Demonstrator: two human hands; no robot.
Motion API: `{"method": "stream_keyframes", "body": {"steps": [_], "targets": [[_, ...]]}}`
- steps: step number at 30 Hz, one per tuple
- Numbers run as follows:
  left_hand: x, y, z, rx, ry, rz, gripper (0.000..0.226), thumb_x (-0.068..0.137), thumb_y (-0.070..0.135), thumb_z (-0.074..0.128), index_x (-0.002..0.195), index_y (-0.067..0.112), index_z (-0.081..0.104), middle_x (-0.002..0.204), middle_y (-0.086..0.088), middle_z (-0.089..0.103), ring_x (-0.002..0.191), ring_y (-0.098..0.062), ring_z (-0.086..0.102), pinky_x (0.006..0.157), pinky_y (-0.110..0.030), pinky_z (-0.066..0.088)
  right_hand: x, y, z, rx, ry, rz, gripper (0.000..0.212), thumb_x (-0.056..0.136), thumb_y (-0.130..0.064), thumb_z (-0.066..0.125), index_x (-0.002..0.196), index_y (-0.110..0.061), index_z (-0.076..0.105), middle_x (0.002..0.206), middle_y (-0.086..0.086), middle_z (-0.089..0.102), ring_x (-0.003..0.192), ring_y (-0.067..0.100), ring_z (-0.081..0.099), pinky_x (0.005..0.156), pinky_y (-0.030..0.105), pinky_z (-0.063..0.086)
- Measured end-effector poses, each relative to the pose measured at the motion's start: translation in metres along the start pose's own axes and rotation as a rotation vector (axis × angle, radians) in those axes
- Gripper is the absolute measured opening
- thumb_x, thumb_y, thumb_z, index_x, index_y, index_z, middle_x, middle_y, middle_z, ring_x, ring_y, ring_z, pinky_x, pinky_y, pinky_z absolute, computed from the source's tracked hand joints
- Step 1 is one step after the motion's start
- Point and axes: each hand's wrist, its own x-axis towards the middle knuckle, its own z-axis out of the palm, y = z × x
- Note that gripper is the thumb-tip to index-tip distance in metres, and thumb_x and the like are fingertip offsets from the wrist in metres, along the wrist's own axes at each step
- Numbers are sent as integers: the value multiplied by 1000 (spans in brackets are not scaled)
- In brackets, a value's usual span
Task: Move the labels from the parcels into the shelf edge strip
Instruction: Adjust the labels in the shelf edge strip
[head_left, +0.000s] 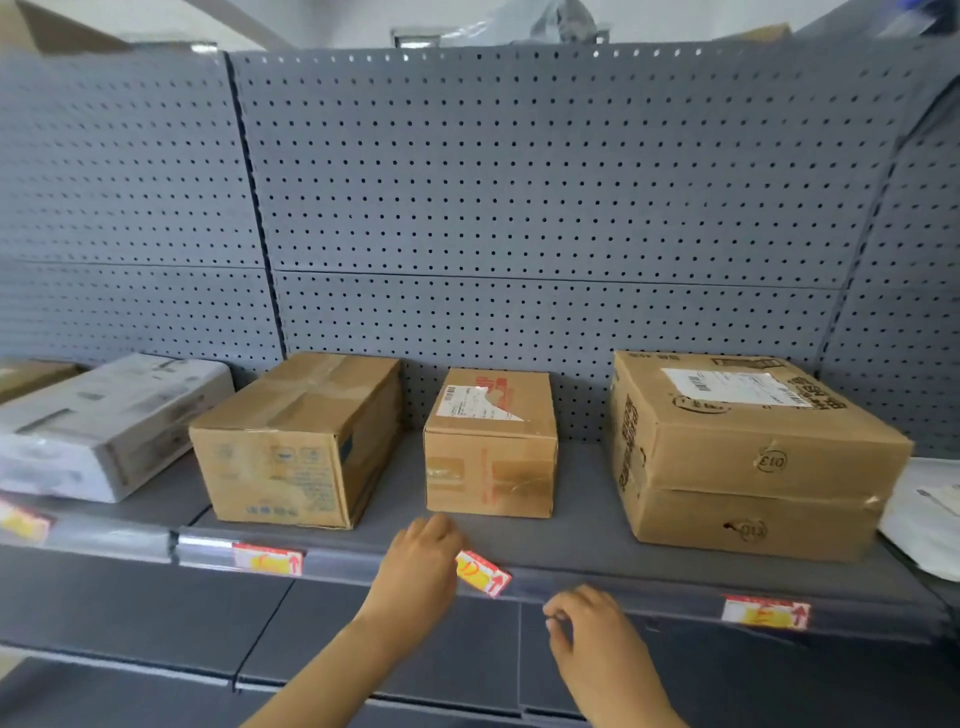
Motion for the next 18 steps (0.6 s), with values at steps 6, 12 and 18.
{"method": "stream_keyframes", "body": {"steps": [6, 12, 18], "targets": [[6, -23, 3, -37, -50, -8, 28, 94, 18, 51, 121, 22, 57, 127, 0, 52, 112, -22, 51, 92, -34, 46, -8, -21, 4, -10, 23, 17, 15, 92, -26, 50, 103, -28, 60, 107, -9, 59, 105, 7, 51, 84, 20, 41], [11, -25, 10, -209, -15, -75, 17, 93, 9, 51, 97, 14, 66, 105, -3, 64, 92, -20, 60, 78, -32, 51, -5, -15, -4, -10, -6, 44, 15, 91, -25, 52, 103, -28, 61, 103, -10, 58, 99, 5, 53, 82, 21, 45], [15, -27, 12, -351, 26, -167, 13, 90, 8, 57, 89, 13, 70, 98, -2, 69, 89, -20, 62, 75, -25, 47, 8, -19, -6, -4, 21, 7, 14, 94, -24, 50, 102, -28, 61, 105, -9, 57, 98, 7, 53, 83, 22, 47]]}}
